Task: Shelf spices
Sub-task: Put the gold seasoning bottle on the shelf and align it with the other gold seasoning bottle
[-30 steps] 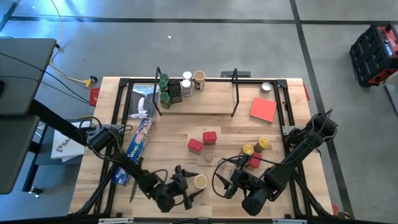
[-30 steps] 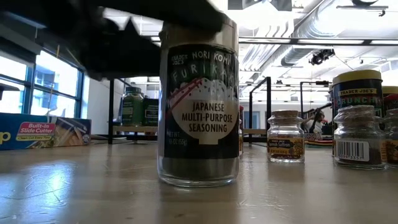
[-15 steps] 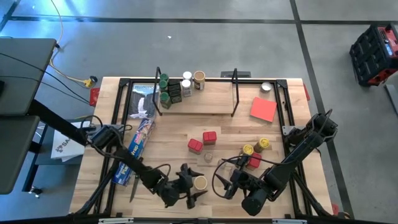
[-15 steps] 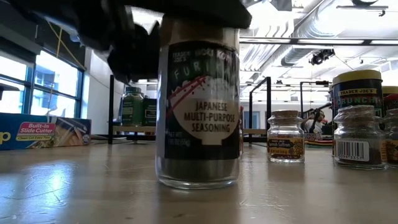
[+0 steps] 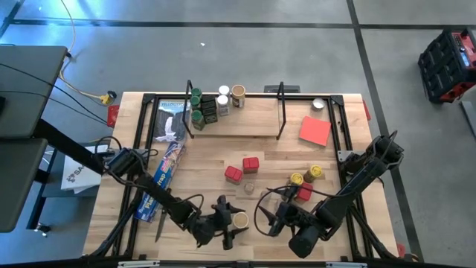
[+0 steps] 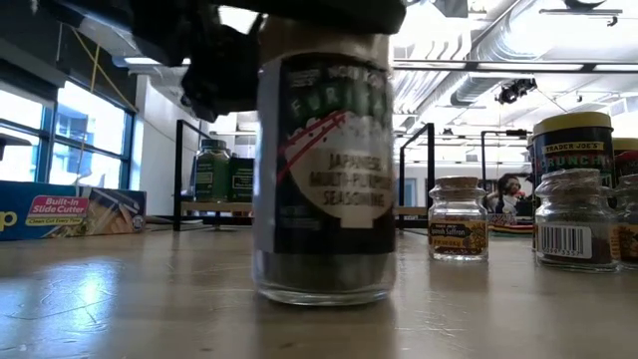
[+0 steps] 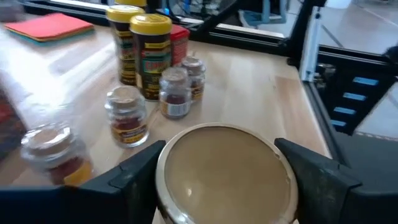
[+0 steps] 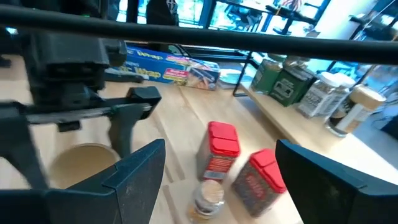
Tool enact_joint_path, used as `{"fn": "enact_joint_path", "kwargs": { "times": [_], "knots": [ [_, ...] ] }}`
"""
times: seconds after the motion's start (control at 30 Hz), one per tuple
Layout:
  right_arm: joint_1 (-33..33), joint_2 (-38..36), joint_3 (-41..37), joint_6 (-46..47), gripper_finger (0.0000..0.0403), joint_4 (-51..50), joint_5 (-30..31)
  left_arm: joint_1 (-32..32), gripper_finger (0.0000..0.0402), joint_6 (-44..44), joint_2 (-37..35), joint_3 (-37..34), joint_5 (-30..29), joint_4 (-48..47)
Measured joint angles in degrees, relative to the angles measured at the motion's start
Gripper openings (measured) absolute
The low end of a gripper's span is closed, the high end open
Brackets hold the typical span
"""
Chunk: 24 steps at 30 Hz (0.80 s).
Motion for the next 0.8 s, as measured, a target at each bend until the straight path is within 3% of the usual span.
{"fn": "enact_joint_path", "kwargs": {
  "times": [0.3,0.67,0.8],
  "knots": [
    [-3.3,-3.2,0.0,4.5,0.0300,-10.2,2.1,4.2,0.0268,6.6,-4.5,0.0,8.2,-0.6],
    [-1.4,-16.1,0.0,-1.6,0.0300,-12.3,2.7,11.8,0.0268,12.8,-21.0,0.0,8.8,-17.0],
    [0.9,-17.3,0.1,-1.6,0.0300,-12.6,3.0,12.9,0.0268,14.9,-25.3,0.0,8.4,-20.7]
  ]
}}
